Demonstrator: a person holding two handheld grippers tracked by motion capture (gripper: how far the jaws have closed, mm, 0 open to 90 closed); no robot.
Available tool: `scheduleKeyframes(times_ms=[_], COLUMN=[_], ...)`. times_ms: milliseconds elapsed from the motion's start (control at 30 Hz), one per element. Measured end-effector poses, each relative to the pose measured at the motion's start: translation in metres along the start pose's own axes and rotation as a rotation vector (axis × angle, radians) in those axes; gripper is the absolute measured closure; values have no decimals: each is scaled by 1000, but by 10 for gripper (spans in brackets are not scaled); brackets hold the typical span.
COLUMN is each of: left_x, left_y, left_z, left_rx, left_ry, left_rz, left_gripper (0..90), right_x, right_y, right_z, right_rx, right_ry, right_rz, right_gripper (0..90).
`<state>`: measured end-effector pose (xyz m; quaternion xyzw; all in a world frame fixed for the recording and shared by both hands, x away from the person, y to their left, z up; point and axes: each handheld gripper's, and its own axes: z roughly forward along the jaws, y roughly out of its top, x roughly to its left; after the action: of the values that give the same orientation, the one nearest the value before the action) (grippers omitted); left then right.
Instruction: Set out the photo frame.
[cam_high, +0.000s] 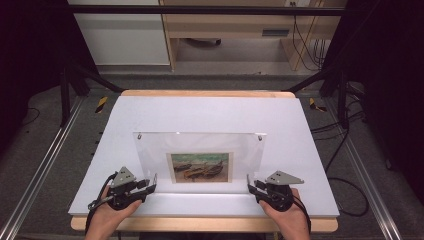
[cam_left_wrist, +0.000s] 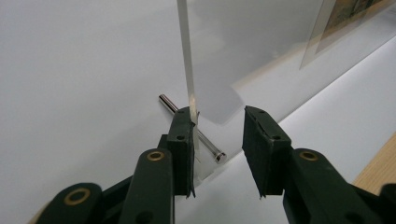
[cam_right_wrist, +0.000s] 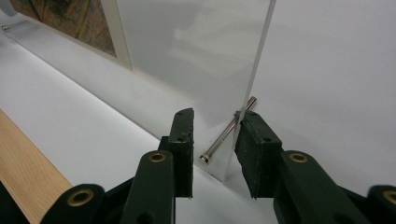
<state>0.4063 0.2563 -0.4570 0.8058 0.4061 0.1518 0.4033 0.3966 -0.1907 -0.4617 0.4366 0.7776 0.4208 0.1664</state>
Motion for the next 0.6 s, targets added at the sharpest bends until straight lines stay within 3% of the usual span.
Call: scheduleKeyframes(times_ms=[600], left_x=[0], left_y=[0], left_z=[0], left_rx=[4], left_ry=[0], left_rz=[-2], left_gripper=[633], right_x=[1], right_y=[1], right_z=[0], right_rx=[1], right_ry=[-3], right_rz=[-15], right_gripper=[672])
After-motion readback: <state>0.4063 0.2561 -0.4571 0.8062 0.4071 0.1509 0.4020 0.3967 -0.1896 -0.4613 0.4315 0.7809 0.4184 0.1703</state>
